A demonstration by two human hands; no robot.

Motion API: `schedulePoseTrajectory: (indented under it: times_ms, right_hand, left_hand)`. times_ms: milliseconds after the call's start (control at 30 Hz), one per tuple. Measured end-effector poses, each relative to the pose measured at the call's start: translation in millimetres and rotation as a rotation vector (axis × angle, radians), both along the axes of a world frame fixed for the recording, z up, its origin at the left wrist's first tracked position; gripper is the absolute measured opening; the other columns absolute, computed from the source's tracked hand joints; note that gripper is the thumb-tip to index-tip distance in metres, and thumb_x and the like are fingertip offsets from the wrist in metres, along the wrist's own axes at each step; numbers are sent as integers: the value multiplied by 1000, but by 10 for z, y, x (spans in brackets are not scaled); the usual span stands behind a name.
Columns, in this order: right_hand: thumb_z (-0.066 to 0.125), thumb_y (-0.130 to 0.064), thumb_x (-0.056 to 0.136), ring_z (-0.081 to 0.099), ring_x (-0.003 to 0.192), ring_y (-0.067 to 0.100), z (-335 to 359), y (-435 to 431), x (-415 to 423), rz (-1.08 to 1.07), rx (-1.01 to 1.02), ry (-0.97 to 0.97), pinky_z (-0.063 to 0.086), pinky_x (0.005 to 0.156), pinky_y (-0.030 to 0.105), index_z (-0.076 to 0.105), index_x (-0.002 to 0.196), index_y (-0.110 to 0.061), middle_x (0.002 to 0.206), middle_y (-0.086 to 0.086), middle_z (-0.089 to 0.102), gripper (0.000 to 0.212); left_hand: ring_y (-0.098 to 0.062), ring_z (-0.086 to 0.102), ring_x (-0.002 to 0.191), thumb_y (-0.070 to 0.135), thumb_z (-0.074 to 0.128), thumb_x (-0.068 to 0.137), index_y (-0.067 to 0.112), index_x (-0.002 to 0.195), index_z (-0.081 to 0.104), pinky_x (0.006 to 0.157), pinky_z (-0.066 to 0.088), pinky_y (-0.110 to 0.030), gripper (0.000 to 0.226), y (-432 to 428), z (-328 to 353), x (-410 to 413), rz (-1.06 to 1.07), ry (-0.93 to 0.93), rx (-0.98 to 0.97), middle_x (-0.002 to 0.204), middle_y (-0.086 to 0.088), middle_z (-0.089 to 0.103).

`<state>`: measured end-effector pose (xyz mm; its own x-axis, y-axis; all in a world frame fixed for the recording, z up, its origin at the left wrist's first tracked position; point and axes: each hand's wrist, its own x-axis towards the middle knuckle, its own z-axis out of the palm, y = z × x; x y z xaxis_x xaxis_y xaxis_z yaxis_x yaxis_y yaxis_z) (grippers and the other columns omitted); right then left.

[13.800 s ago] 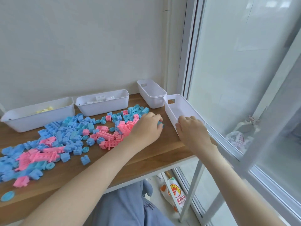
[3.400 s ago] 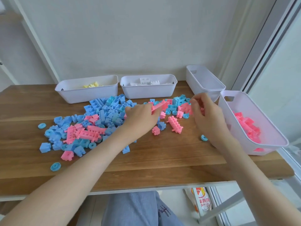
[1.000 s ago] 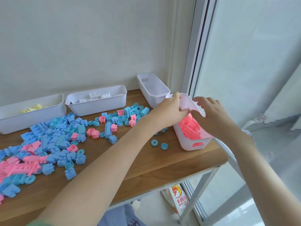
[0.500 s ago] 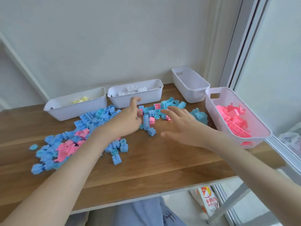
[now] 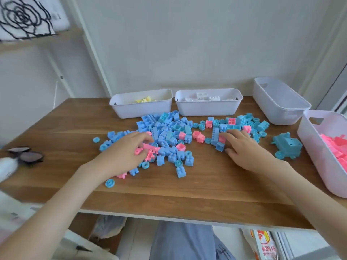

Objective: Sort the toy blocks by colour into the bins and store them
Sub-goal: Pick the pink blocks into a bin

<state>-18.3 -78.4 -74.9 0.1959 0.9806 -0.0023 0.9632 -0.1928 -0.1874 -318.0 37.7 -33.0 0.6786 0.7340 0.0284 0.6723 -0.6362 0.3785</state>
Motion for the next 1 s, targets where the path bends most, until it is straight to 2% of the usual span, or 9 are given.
schedulePoseTrajectory:
  times_ms: [133, 300, 433, 500, 567, 633, 767, 933, 1000]
  right_hand:
    - [48, -8, 87, 17, 136, 29, 52, -45, -119, -15, 81, -86, 31, 107, 45, 21, 146, -26, 153, 3, 10, 67]
    - [54, -1, 79, 35, 121, 34, 207, 81, -600, 181, 296, -62, 40, 94, 49, 34, 142, -16, 146, 12, 30, 68]
    - [53, -10, 87, 28, 129, 23, 251, 208, -1204, 508, 283, -32, 30, 107, 39, 15, 148, -26, 150, 4, 24, 73]
    - [50, -13, 89, 26, 131, 20, 225, 324, -1446, 567, 236, 37, 26, 109, 36, 12, 148, -28, 151, 0, 23, 72]
    - [47, -14, 90, 29, 131, 22, 180, 508, -1632, 546, 194, 100, 29, 109, 37, 13, 148, -27, 148, -1, 28, 68]
    - [45, -17, 91, 31, 130, 24, 124, 691, -1712, 478, 121, 84, 28, 108, 39, 18, 147, -25, 146, 1, 32, 63]
    - [45, -21, 92, 38, 124, 24, 76, 899, -1730, 441, 77, -39, 32, 102, 38, 30, 141, -20, 138, 4, 39, 52]
    - [43, -15, 93, 46, 119, 24, 130, 931, -1639, 420, 114, 71, 38, 96, 36, 33, 141, -16, 131, 7, 48, 48]
    - [41, -13, 94, 50, 112, 25, 119, 938, -1600, 412, 136, 104, 41, 91, 35, 36, 139, -15, 126, 8, 50, 45]
  left_hand:
    - [-5, 54, 102, 27, 52, 93, 28, 115, 56, 83, 43, -24, 22, 70, 77, -381, 252, -30, -186, 114, 14, 58]
    - [-7, 55, 95, 35, 57, 90, 27, 106, 57, 84, 44, -28, 18, 89, 39, -631, 349, 51, -176, 105, 9, 57]
    - [-2, 51, 90, 47, 62, 83, 30, 102, 53, 79, 42, -25, 27, -29, -102, -717, 341, 92, -227, 102, 12, 48]
    - [-3, 49, 91, 51, 63, 81, 29, 106, 50, 81, 41, -25, 35, -95, -177, -678, 329, 119, -201, 102, 12, 43]
    - [-8, 47, 98, 52, 63, 80, 26, 107, 50, 86, 43, -27, 40, -140, -251, -629, 334, 133, -137, 104, 9, 41]
    - [-10, 47, 97, 50, 60, 83, 21, 101, 50, 81, 43, -27, 35, -161, -294, -569, 315, 152, -72, 101, 7, 42]
    - [-11, 47, 87, 41, 49, 93, 23, 90, 44, 68, 37, -25, 20, -167, -244, -535, 261, 171, -37, 90, 7, 42]
    - [-13, 42, 60, 25, 42, 97, 20, 76, 33, 53, 31, -27, 23, -94, -13, -557, 356, 101, -76, 76, -3, 50]
    - [-13, 41, 59, 19, 39, 97, 19, 77, 34, 52, 31, -26, 21, -16, 34, -518, 379, 46, -106, 74, -3, 48]
